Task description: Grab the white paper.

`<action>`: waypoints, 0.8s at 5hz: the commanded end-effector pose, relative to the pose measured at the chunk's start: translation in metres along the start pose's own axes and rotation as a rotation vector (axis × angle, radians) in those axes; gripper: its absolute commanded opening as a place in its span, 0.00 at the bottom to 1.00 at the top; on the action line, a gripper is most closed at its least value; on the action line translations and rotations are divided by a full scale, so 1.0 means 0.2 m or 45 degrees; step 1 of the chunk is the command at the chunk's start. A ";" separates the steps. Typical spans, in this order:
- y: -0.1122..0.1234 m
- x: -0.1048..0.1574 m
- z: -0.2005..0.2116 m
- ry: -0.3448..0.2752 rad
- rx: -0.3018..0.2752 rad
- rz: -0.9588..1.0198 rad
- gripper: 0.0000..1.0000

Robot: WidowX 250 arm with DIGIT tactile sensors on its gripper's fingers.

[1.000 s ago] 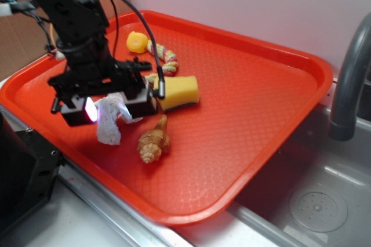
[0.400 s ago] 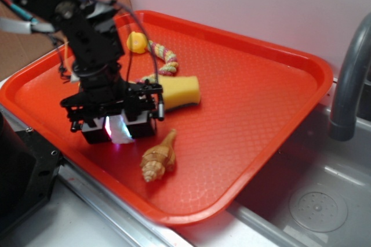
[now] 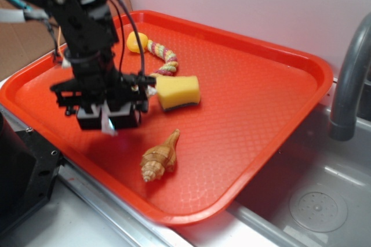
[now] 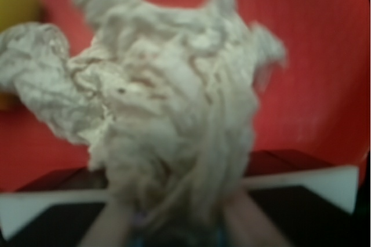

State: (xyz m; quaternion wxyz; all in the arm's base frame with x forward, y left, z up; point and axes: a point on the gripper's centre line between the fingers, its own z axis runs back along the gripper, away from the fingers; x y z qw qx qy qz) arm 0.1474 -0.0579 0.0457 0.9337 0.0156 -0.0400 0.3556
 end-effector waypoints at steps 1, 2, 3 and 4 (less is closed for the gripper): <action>-0.04 0.13 0.41 0.007 -0.089 -0.430 0.00; -0.02 0.14 0.57 0.049 -0.142 -0.619 0.00; 0.03 0.16 0.71 0.012 -0.167 -0.763 0.00; 0.04 0.19 0.76 -0.031 -0.216 -0.732 0.00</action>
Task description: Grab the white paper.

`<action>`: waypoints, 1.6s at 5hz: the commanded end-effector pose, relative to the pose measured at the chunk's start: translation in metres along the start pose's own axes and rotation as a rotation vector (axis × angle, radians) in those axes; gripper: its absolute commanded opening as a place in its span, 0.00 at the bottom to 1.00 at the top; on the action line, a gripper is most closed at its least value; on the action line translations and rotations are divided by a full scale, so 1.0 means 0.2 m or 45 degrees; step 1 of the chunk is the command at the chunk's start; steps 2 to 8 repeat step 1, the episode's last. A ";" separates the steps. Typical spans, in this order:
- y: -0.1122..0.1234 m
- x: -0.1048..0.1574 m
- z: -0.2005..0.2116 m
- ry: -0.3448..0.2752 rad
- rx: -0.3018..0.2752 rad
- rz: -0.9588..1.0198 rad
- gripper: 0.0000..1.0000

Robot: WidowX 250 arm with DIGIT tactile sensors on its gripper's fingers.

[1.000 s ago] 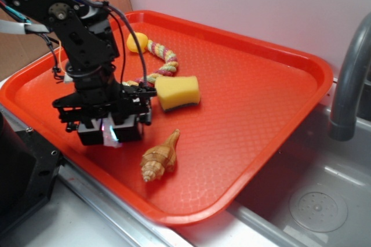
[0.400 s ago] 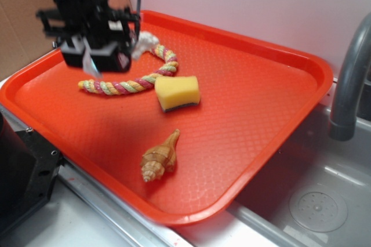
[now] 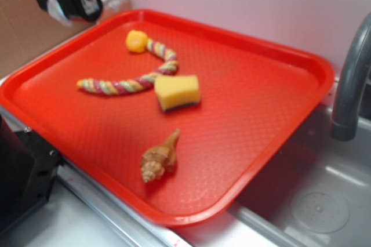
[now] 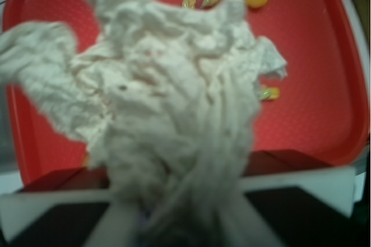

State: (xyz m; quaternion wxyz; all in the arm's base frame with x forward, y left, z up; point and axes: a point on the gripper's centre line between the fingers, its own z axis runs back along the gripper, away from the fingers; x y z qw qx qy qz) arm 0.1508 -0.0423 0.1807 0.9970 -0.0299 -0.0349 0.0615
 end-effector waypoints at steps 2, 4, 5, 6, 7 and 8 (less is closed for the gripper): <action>0.05 0.08 0.08 -0.144 -0.105 0.180 0.00; 0.05 0.08 0.08 -0.144 -0.105 0.180 0.00; 0.05 0.08 0.08 -0.144 -0.105 0.180 0.00; 0.05 0.08 0.08 -0.144 -0.105 0.180 0.00; 0.05 0.08 0.08 -0.144 -0.105 0.180 0.00; 0.05 0.08 0.08 -0.144 -0.105 0.180 0.00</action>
